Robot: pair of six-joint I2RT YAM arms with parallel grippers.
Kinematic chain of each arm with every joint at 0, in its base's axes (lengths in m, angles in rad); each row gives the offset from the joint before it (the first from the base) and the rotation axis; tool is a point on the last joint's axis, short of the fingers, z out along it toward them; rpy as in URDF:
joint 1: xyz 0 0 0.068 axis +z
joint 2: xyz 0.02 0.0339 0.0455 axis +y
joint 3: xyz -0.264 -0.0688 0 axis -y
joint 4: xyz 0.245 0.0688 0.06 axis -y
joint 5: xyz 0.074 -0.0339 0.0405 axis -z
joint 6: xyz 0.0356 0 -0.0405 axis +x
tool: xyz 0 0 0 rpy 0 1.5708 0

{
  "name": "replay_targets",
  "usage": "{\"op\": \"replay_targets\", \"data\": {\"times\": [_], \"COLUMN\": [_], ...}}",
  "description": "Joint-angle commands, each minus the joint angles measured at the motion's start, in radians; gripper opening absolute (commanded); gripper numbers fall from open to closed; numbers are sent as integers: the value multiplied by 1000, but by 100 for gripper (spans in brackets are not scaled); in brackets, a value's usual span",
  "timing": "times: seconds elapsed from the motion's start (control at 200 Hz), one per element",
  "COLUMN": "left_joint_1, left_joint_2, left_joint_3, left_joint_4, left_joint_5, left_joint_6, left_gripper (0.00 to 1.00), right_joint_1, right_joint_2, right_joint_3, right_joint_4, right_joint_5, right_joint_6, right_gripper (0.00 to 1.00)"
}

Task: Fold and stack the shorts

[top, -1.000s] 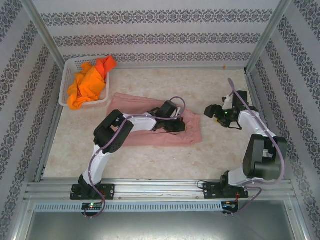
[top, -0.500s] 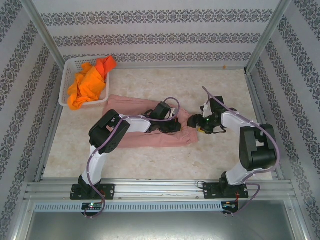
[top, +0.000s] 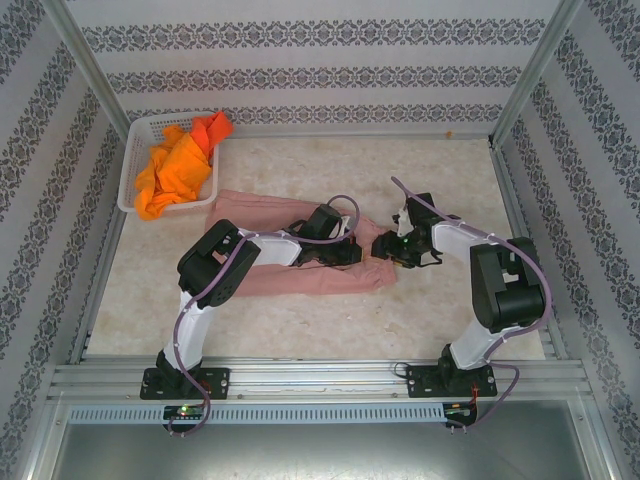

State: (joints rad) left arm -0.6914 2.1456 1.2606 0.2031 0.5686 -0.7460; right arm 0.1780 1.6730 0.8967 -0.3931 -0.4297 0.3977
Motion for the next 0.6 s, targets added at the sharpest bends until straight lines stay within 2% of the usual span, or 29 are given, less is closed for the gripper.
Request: {"op": "replay_targets", "data": {"times": [0.0, 0.165, 0.28, 0.31, 0.385, 0.465, 0.52, 0.595], "left_joint_1": [9, 9, 26, 34, 61, 98, 126, 158], "left_joint_2": [11, -18, -101, -129, -212, -309, -374, -460], "left_joint_3": [-27, -32, -31, -31, -46, -78, -107, -149], "left_joint_4": [-39, -11, -11, -11, -11, -13, -24, -60], "left_joint_5": [-39, -53, -95, -105, -130, -150, -162, -185], "left_joint_6": [-5, -21, -12, -6, 5, 20, 33, 61], "left_gripper": [3, 4, 13, 17, 27, 39, 53, 62], "right_joint_1": [38, 79, 97, 98, 98, 99, 98, 97], "right_joint_2": [26, 47, 47, 46, 44, 31, 17, -10], "right_joint_3": [27, 25, 35, 40, 56, 84, 111, 155], "right_joint_4": [0, 0, -29, -36, -57, -100, -145, -213], "right_joint_5": [74, 143, 218, 225, 238, 272, 308, 365], "right_joint_6": [14, 48, 54, 53, 55, 49, 30, -6], "right_gripper": [51, 32, 15, 8, 0, 0, 0, 0]}}
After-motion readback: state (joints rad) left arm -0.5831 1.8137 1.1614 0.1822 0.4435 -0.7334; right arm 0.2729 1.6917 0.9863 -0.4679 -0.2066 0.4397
